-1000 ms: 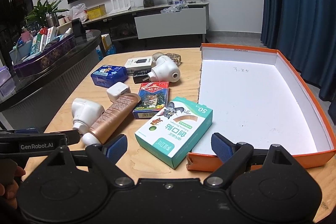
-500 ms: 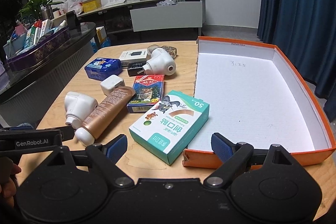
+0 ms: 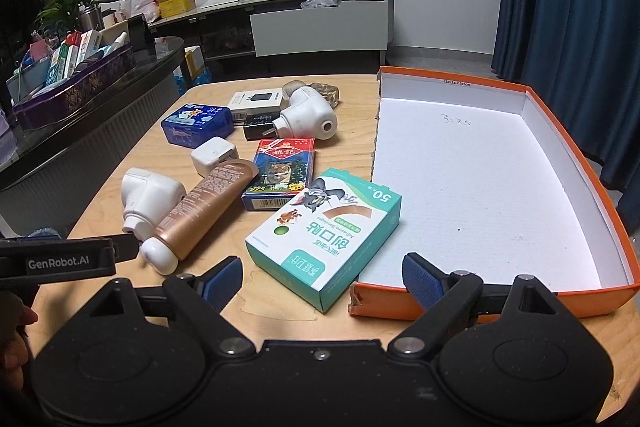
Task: Organize rigid objects
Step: 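Grasp the white plug-in device with the left gripper while the right gripper grasps the teal bandage box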
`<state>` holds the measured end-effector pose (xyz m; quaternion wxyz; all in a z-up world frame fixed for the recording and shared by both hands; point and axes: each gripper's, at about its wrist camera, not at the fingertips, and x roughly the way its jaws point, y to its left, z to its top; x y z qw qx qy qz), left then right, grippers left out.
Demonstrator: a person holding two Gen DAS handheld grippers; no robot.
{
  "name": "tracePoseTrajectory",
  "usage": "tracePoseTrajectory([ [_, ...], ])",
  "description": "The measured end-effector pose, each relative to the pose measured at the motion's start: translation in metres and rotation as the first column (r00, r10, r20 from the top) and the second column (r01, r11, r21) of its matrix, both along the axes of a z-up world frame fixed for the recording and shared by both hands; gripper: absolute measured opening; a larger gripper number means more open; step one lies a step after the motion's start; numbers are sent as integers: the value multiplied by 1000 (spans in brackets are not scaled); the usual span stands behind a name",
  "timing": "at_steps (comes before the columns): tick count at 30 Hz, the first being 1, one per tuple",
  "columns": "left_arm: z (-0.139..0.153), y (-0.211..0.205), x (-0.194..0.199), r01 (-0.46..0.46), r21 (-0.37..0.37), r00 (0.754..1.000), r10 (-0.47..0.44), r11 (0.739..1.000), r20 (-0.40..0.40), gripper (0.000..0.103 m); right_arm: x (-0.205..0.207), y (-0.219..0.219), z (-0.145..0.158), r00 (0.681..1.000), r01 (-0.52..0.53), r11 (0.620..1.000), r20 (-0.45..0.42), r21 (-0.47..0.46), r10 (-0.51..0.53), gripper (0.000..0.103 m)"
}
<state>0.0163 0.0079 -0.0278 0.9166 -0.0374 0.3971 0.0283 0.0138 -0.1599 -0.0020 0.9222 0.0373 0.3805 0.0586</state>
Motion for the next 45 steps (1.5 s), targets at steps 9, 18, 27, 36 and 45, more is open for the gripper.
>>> tracePoseTrajectory([
  [9,-3,5,10,-10,-16,1000,11,1000,1,103,2,0,-2,1000,-4,1000,3,8,4,102],
  [18,-10,0,40,11,12,1000,-11,1000,15,103,6,-1,-6,1000,-13,1000,8,17,13,102],
  [27,-17,4,52,38,27,999,-38,999,8,103,16,-5,-13,999,-34,998,9,44,34,102],
  [36,-31,5,70,57,51,998,-59,997,30,83,33,-2,-22,999,-50,998,-14,46,51,102],
  [45,-26,7,60,42,27,996,-44,999,81,68,44,-8,-31,998,-11,992,-54,125,18,102],
])
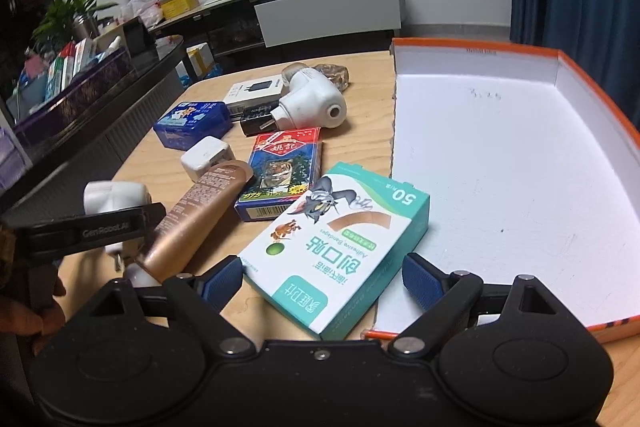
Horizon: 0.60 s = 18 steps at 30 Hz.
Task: Organize rigid objects
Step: 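Grasp the white plug-in device with the left gripper while the right gripper grasps the teal bandage box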
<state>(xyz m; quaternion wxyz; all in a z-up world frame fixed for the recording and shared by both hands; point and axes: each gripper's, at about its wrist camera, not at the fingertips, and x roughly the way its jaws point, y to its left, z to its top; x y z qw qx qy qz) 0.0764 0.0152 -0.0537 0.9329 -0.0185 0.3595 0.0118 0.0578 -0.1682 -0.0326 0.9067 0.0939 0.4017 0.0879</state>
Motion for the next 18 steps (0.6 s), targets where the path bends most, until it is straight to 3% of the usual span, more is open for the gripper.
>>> tracePoseTrajectory([
  [9,9,2,-8,-13,-20,999,13,1000,31,67,23,6,-3,991,120,991,-68,54,-116,103],
  [14,11,5,-12,-15,-37,999,16,999,39,67,21,4,-1,984,172,985,-32,-19,-173,102],
  [18,13,9,-14,-18,-57,999,21,998,46,67,13,-12,-3,993,103,994,-49,-29,-104,95],
])
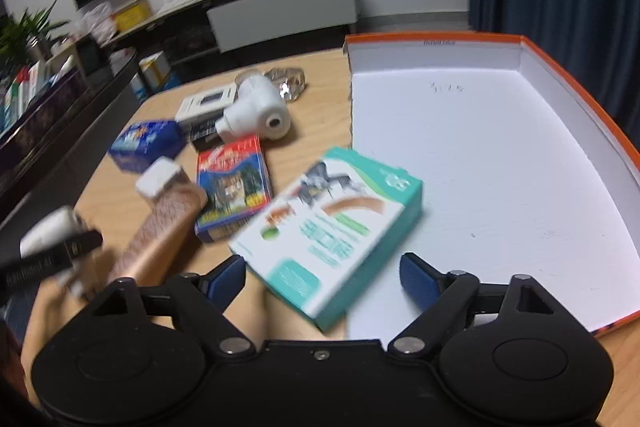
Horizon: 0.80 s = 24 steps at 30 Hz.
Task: Organize rigid objects
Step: 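Grasp the white plug-in device with the left gripper while the right gripper grasps the teal bandage box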
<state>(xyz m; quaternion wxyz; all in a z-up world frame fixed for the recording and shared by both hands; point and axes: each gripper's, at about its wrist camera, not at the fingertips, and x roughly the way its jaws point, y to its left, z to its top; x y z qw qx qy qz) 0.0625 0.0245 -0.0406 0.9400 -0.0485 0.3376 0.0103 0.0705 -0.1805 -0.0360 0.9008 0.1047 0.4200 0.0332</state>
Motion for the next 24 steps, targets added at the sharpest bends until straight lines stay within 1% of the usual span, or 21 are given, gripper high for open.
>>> tracePoseTrajectory([
  [1,1,1,0,-1,-7,1000,1,1000,2,67,-1,-5,-2,1000,-22,1000,-20,8,22,94],
  [2,1,1,-1,-1,-12,1000,1,1000,3,67,-5,-9,-2,999,-42,999,-9,-2,42,93],
  [3,2,1,-1,-1,-17,1000,1,1000,7,67,-7,-12,0,999,-39,999,-14,-16,39,93],
  [4,2,1,-1,1,-20,1000,0,1000,11,67,-11,-16,3,999,-30,1000,-11,5,30,93],
  [6,3,1,0,3,-23,1000,-3,1000,12,67,-14,-23,10,1000,-19,995,21,101,17,98],
  [7,2,1,-1,6,-25,1000,-6,1000,12,67,-12,-21,14,1000,-10,994,25,109,7,99],
  [9,3,-1,-1,13,-26,1000,-13,1000,12,67,0,-14,17,1000,8,998,7,60,-9,99],
  [10,3,-1,-2,14,-25,1000,-14,1000,15,67,8,-12,16,999,43,998,-18,43,-42,99],
  [11,3,-1,-2,15,-23,1000,-14,1000,16,67,15,-11,14,995,89,995,-48,52,-87,100],
  [12,3,-1,-2,13,-23,1000,-13,1000,16,67,21,-13,11,989,136,988,-73,80,-130,100],
  [14,3,0,-2,11,-28,1000,-10,1000,16,67,31,-11,9,978,197,973,-86,117,-188,100],
  [16,3,1,-2,9,-28,1000,-9,1000,18,67,40,-4,9,970,232,968,-95,95,-223,100],
  [18,2,1,-2,12,-28,1000,-11,1000,19,67,49,3,5,966,238,969,-116,65,-230,102],
  [19,2,0,-2,14,-28,1000,-13,1000,20,67,53,7,2,967,228,973,-127,32,-223,103],
  [20,2,0,-2,16,-26,1000,-15,1000,21,67,54,12,2,973,202,979,-110,-14,-202,102],
  [22,3,0,-3,17,-22,1000,-17,1000,24,67,53,18,-2,987,125,989,-92,-79,-133,102],
  [23,3,0,-3,16,-18,1000,-16,1000,26,67,51,18,-3,991,98,990,-84,-98,-106,100],
  [24,3,0,-4,15,-17,1000,-14,1000,27,67,48,17,-4,994,85,989,-65,-119,-93,90],
])
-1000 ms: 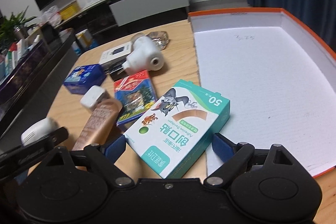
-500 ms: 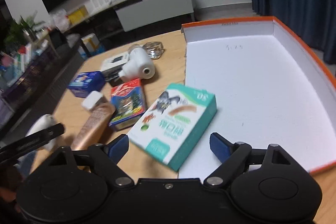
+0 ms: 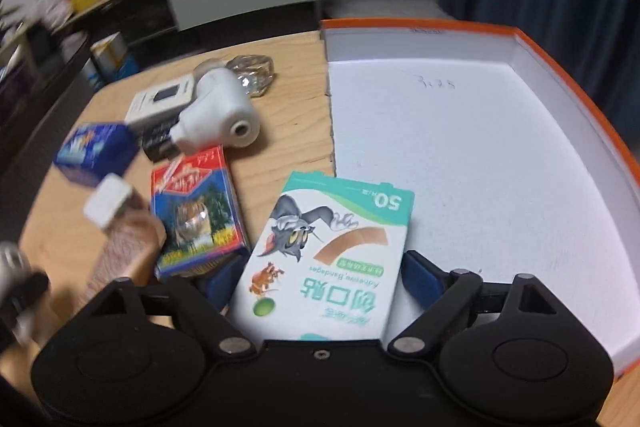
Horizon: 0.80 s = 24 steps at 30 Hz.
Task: Organize rigid objects
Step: 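Grasp the white plug-in device with the left gripper while the right gripper grasps the teal bandage box, then carry the white device with the left gripper while the right gripper carries the teal box over the white box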
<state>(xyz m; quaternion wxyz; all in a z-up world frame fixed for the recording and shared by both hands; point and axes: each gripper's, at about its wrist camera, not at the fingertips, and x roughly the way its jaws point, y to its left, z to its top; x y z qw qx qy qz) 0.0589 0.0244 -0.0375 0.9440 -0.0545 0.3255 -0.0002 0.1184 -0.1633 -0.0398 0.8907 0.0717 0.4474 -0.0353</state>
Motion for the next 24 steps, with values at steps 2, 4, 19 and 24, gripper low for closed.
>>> tracePoseTrajectory([
  [2,1,0,-1,1,-5,1000,-1,1000,0,67,-6,-7,1,999,-35,999,32,-8,35,84],
  [4,3,-1,-1,2,-4,1000,-2,1000,2,67,-12,-17,5,996,-71,997,63,12,70,84],
  [19,64,-85,19,150,-9,987,-150,989,53,67,-26,-106,88,943,-59,997,325,-46,71,84],
  [24,87,-139,46,260,-9,964,-259,965,52,67,-19,-140,105,938,-13,999,346,-40,26,84],
])
